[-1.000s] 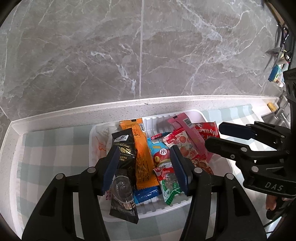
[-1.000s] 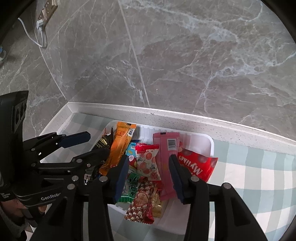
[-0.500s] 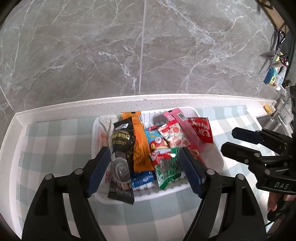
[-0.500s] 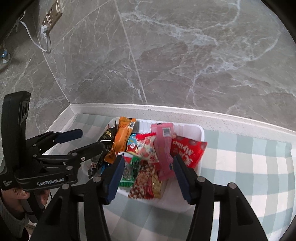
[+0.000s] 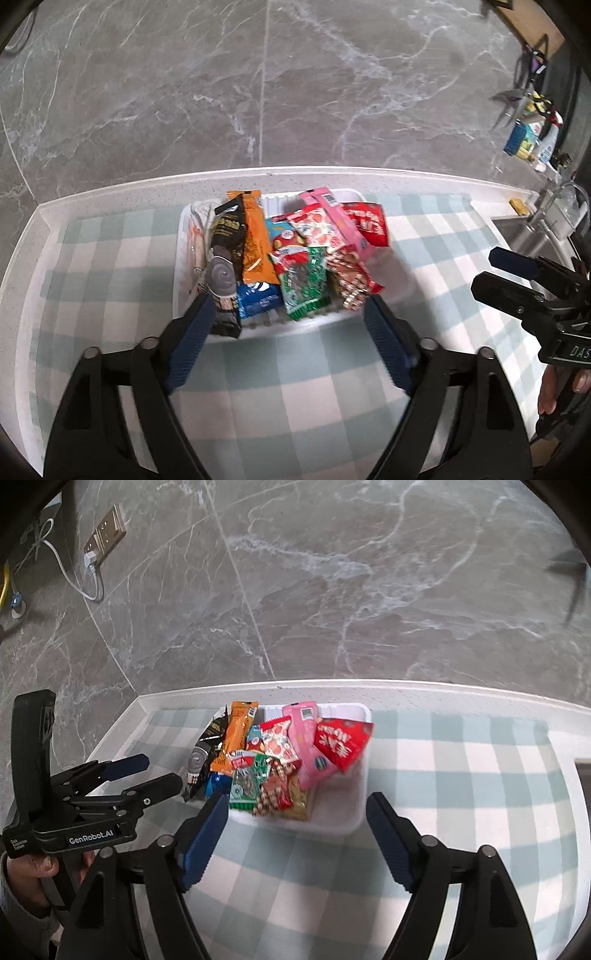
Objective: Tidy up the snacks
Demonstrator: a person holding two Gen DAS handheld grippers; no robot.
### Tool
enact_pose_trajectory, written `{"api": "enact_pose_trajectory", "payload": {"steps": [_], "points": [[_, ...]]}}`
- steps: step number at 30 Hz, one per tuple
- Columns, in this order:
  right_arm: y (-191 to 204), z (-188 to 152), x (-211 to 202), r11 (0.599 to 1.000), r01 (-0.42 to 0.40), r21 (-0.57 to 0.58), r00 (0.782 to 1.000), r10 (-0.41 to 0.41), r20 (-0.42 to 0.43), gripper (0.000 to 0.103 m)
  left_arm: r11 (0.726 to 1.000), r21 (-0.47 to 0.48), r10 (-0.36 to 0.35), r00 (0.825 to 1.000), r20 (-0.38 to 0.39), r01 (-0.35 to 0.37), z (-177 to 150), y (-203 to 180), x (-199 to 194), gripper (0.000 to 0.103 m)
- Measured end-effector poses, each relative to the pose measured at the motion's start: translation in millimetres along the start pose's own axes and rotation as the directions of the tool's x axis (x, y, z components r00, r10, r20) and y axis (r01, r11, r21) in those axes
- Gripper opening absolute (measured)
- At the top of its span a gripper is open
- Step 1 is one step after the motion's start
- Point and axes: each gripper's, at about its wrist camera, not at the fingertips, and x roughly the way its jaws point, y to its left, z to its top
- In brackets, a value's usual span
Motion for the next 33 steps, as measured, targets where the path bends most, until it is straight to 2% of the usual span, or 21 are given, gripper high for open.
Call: {"api": "enact_pose_trajectory", "payload": {"steps": [6, 9, 17, 33], "points": [[4, -15, -37, 0.999, 0.039, -0.002, 0.998, -0.039, 0.052, 0.081, 0.999, 0.054, -0.012, 0.999, 0.047, 0.01, -6, -24, -33, 0.087], [9, -22, -54, 0.997, 0.07, -0.019, 0.994, -0.068, 0.085, 0.085, 0.996, 0.084, -0.016, 0.997, 0.071, 0.01, -7, -36, -50, 0.088], [22, -35, -87, 0.993, 0.116, -0.039, 0.984, -0.109, 0.142, 0.086, 0.99, 0.142, -0.038, 0.991, 0.128, 0.02, -11, -59, -90, 0.088], [37, -48, -114, 0.99, 0.138, -0.034, 0.975, -0.129, 0.183, 0.086, 0.986, 0.166, -0.059, 0.985, 0.164, 0.032, -19, -63, -117, 0.088]]}}
